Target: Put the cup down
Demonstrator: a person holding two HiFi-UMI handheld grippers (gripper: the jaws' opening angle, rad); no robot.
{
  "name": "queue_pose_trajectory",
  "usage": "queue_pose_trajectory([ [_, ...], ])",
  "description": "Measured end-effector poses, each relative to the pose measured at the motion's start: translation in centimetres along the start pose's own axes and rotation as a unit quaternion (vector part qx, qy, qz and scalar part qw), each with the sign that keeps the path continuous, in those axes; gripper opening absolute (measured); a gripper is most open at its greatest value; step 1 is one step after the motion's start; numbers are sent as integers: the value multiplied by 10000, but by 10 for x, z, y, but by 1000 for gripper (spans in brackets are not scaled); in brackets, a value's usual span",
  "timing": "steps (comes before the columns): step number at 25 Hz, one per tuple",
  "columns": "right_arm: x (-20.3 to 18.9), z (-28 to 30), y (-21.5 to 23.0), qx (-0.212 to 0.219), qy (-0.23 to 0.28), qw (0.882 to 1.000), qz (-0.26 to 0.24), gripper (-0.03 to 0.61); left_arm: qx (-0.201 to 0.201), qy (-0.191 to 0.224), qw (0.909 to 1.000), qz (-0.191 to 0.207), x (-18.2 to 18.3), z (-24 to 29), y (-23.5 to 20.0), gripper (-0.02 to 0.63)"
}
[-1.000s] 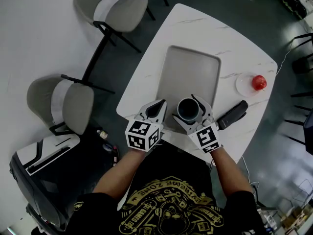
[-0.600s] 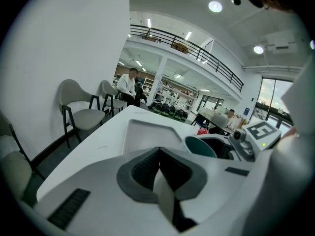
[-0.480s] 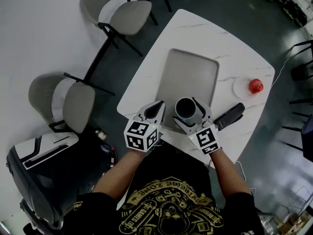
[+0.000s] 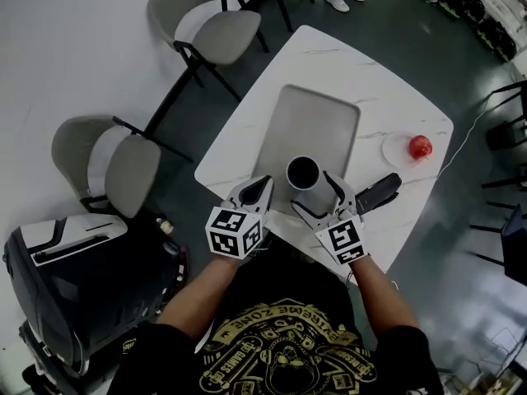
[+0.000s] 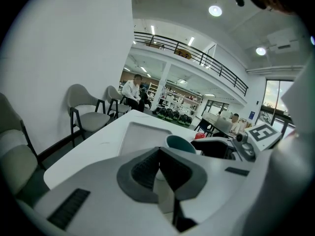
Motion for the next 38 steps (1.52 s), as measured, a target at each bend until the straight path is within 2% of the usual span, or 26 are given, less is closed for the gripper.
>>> queue_pose_trajectory([
  [6, 6, -23, -10, 141, 180, 9997, -57, 407, 161, 155, 9997, -26, -8, -24, 22, 9],
  [10, 9, -42, -15, 220, 283, 9993, -62, 300, 253, 300, 9992, -14, -13, -37, 41, 9],
  [16, 12, -77, -31, 223, 438, 9988, -7, 88, 346, 549, 9979, 78, -20, -60, 75, 9],
  [21, 17, -104, -39, 239, 604, 9979, 3, 10, 317, 707, 9967, 255, -22, -70, 106, 9],
  [25, 22, -124, -49, 343, 676, 9971, -4, 6, 316, 811, 9956, 335, -24, -82, 128, 9],
  [31, 32, -149, -64, 515, 869, 9948, 91, 6, 617, 1005, 9927, 263, -30, -112, 147, 9],
  [38, 45, -163, -73, 522, 967, 9937, 233, 6, 835, 1077, 9902, 307, -34, -135, 163, 9],
])
Point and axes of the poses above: the fingertips, and each gripper's own axes: z forward along the fingers, y to its right, x out of its top, the point moved 9 cm from there along -z, backward along the fingers, and after that the axes turned 7 degrees about y, right-handed, at the moved point
